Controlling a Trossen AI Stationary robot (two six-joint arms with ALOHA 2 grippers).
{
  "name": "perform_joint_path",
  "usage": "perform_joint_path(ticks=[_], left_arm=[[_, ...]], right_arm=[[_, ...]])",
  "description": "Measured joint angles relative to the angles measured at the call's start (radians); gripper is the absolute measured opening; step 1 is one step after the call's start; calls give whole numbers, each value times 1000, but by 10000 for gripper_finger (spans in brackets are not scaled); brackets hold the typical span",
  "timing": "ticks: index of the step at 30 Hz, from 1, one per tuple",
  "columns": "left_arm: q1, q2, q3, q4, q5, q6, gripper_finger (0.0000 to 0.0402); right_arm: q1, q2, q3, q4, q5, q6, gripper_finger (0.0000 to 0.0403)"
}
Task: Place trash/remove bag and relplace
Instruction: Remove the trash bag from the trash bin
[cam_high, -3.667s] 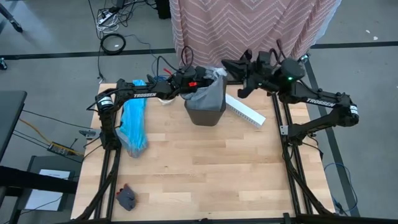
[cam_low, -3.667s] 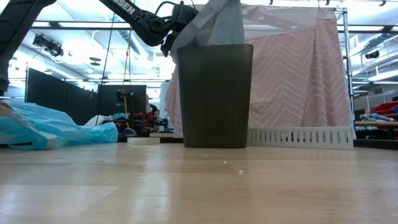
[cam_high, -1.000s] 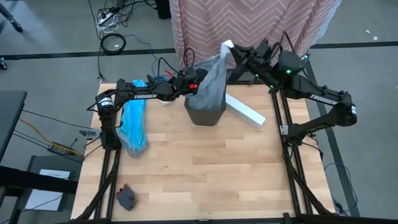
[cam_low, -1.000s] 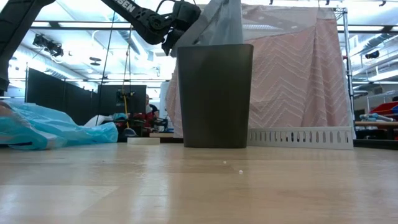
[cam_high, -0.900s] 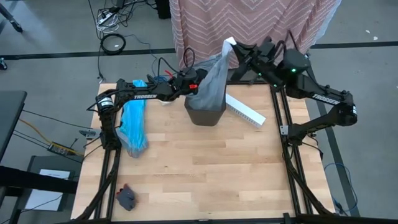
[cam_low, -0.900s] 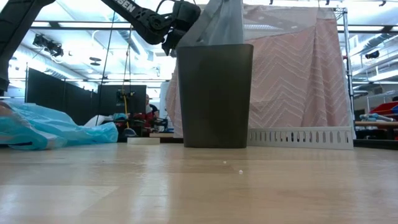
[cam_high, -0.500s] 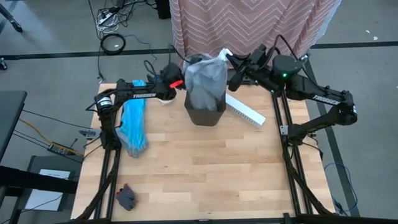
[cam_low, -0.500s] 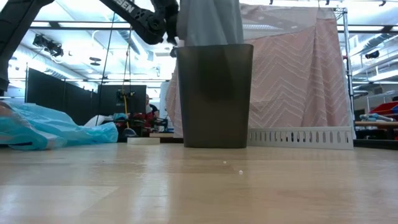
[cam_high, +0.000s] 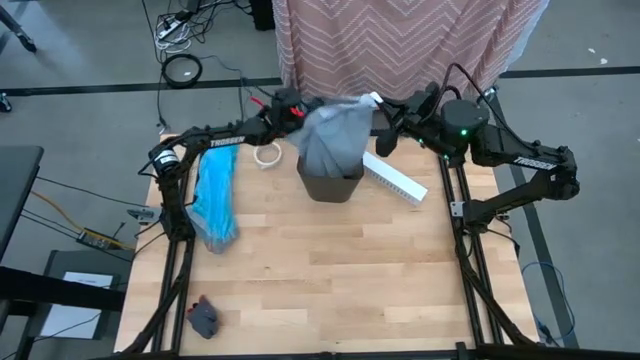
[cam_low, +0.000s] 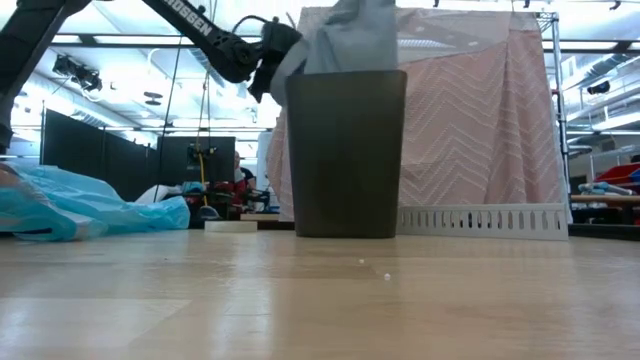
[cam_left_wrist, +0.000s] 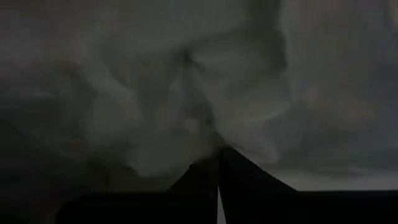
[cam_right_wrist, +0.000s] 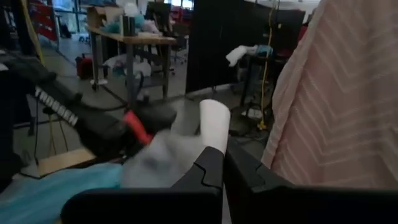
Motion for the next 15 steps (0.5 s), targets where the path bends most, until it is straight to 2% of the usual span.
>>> perform_joint_path(ticks=[6,8,10,13,15], left_arm=[[55,-49,3,227,60,-160,8],[72,-57,3,231,55,-157,8],[87,-59,3,183,61,-123,8],[82,-62,3,-10,59,-120,8],[65,-60,2,-132,69,-38,8]], right_arm=[[16,-6,0,-44,13,28,0],[25,-4,0,-65,11,39,0],[33,-3,0,-81,10,49,0],[46,-3,0,-69,9,45,0],[54,-3,0,-51,9,32,0]])
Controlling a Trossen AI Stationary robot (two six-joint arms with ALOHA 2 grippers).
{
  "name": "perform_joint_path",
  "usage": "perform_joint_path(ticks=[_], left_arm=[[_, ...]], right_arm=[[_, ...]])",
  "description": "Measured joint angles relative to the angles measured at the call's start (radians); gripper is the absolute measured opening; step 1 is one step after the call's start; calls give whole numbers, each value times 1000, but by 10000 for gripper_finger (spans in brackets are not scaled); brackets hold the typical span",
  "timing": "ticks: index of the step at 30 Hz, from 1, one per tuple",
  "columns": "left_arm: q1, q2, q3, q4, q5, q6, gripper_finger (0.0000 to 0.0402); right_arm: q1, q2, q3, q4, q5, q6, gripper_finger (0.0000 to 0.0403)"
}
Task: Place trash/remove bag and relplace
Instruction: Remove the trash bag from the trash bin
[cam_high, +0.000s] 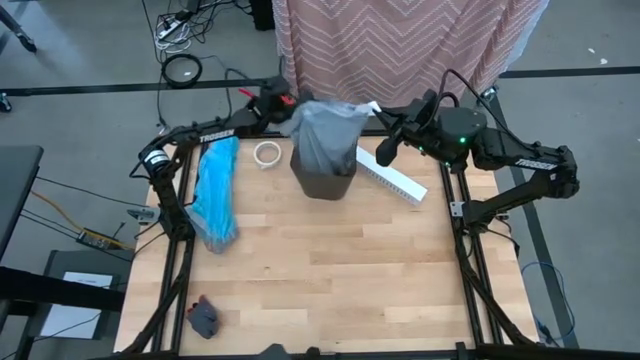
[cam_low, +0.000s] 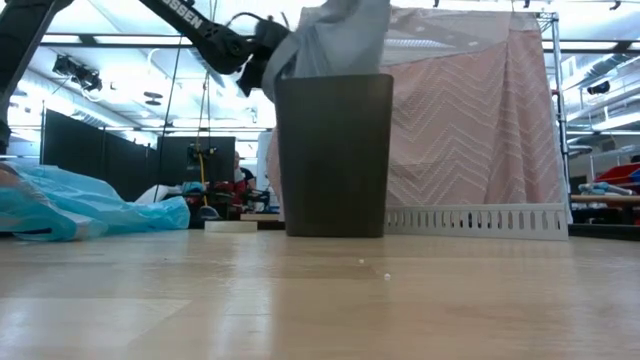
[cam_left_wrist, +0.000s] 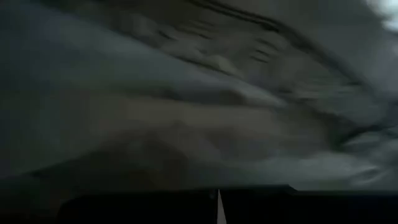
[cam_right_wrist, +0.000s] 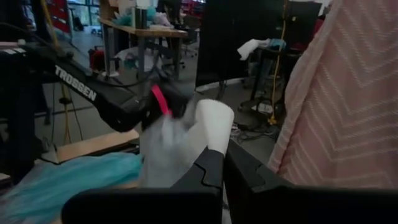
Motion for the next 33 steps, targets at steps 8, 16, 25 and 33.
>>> perform_joint_path(ticks=[8,16,25,33], left_arm=[[-16,0,0,-232,-317,123,5],[-44,-1,0,224,-443,-250,6],[-75,-15,0,643,-164,-507,6],[-36,-76,1,487,170,-506,3]], right_arm=[[62,10,0,8,-84,18,0],[130,19,0,-59,-36,59,0],[162,13,0,-130,165,90,0],[164,5,0,-238,303,231,0]])
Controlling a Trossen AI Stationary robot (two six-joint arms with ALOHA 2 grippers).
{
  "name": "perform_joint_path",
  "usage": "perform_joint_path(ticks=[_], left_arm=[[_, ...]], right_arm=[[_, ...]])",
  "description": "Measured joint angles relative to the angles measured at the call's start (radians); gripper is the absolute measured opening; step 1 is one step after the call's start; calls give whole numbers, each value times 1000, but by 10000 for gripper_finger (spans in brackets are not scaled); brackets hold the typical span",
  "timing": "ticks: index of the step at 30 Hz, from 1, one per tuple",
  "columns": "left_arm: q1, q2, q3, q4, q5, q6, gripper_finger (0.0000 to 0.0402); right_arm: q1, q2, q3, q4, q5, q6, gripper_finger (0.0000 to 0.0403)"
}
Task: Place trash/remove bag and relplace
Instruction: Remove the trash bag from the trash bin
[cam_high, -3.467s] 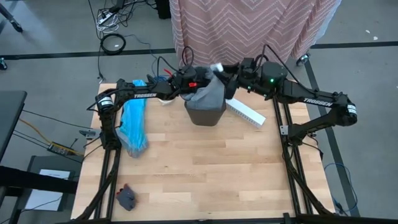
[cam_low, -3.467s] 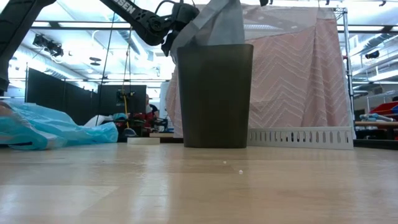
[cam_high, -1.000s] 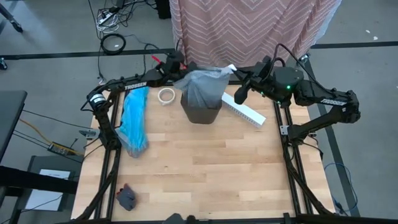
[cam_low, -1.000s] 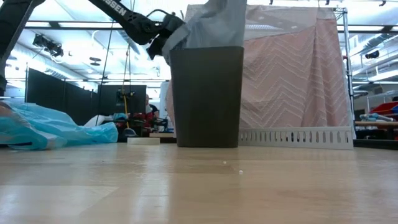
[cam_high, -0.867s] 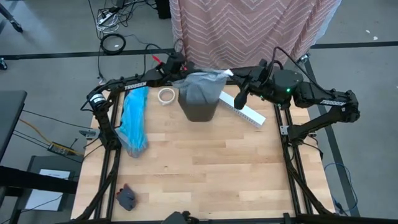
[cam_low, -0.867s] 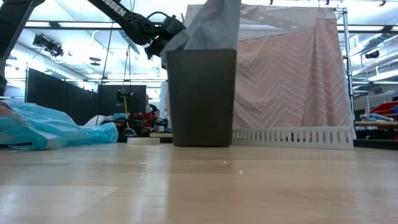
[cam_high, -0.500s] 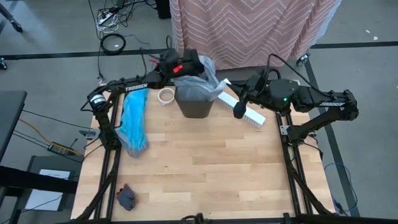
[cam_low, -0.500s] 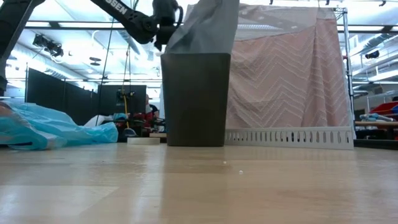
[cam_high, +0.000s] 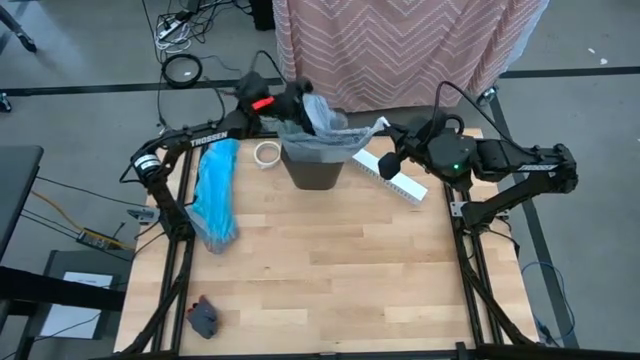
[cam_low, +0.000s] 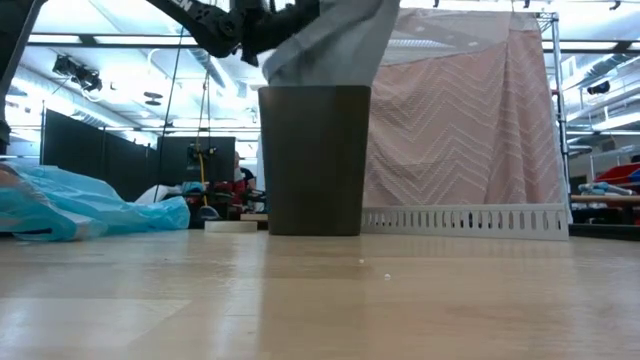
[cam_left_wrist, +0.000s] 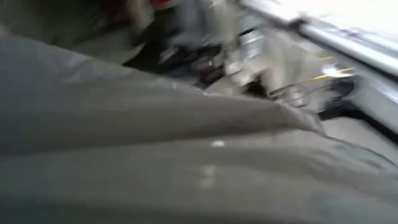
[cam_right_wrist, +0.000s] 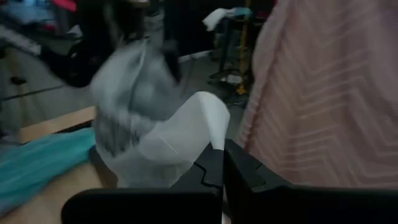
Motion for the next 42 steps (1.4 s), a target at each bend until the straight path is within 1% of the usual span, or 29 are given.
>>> perform_joint_path(ticks=[2,6,7,10,12,14,16,19,21,24,26,31,34,36,38,40,41,42], left_arm=[[3,-13,-1,-171,17,80,3],[35,-33,0,-455,-89,255,2],[46,-32,0,-515,-95,293,2],[71,-42,-2,-698,-29,411,1],[84,-83,-3,-838,-20,504,1],[109,-126,-1,-932,-28,583,1],[135,-163,-1,-946,-37,604,1],[163,-224,-2,-847,-55,590,1],[171,-270,-1,-775,-91,569,1],[173,-303,0,-643,-114,535,3],[172,-313,-1,-540,-122,486,3],[169,-327,-1,-224,-108,321,4],[168,-324,-1,-81,-106,192,4],[168,-328,-1,-12,-67,99,4],[175,-341,-1,-10,15,53,4],[176,-348,-1,-10,80,46,3],[176,-352,-1,-11,97,30,3],[170,-359,-1,-11,101,-19,3]], right_arm=[[8,-6,0,7,40,0,0],[9,-24,0,13,54,-2,0],[9,-26,0,12,58,0,0],[11,-32,0,11,80,-2,0],[11,-36,0,12,94,-11,0],[11,-42,0,10,95,-16,0],[11,-46,0,5,96,-16,0],[11,-49,0,-17,99,-7,0],[10,-49,0,-22,95,-4,0],[10,-49,0,-27,82,-3,0],[9,-48,0,-32,79,-3,0],[-9,-48,0,-37,49,2,0],[-13,-47,0,-37,40,2,0],[-13,-47,0,-37,42,1,0],[-12,-47,0,-37,47,0,0],[-15,-47,0,-37,47,0,0],[-18,-47,0,-37,47,0,0],[-20,-47,0,-38,47,0,0]])
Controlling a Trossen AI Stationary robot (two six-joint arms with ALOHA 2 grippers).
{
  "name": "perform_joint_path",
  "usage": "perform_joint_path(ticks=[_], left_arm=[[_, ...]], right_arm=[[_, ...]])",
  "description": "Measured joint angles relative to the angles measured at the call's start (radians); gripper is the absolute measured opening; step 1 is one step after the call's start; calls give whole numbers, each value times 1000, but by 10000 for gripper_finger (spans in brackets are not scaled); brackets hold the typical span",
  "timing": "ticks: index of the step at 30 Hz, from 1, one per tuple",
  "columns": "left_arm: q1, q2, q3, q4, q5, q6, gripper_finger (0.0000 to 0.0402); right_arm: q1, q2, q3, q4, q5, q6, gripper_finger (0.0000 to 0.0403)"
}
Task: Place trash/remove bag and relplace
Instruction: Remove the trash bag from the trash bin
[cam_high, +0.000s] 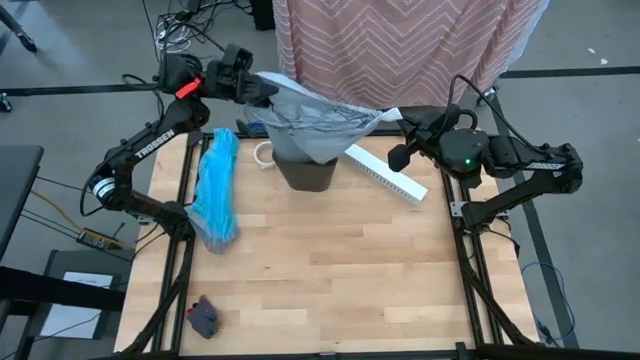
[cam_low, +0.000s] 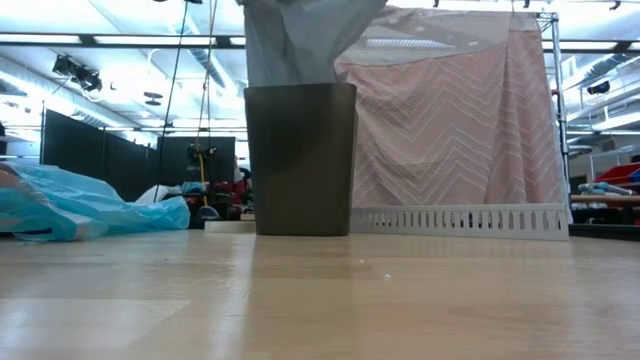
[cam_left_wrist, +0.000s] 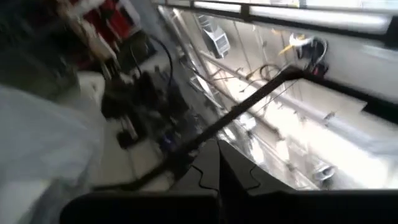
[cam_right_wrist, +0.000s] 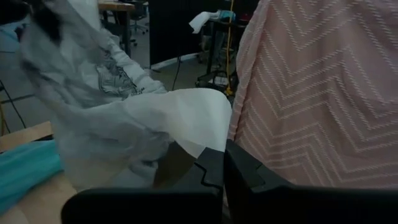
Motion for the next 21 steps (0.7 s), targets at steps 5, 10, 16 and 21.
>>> perform_joint_path(ticks=[5,10,16,21], left_arm=[[-32,-13,1,50,98,-158,4],[-109,-19,1,252,109,-264,4],[-229,-12,-1,226,196,-353,5],[-261,-16,1,122,228,-255,5]], right_arm=[[-15,0,0,-1,0,0,0],[-48,0,0,-2,-22,0,0],[-125,0,0,11,-102,-12,0],[-180,1,0,102,-141,-96,0]])
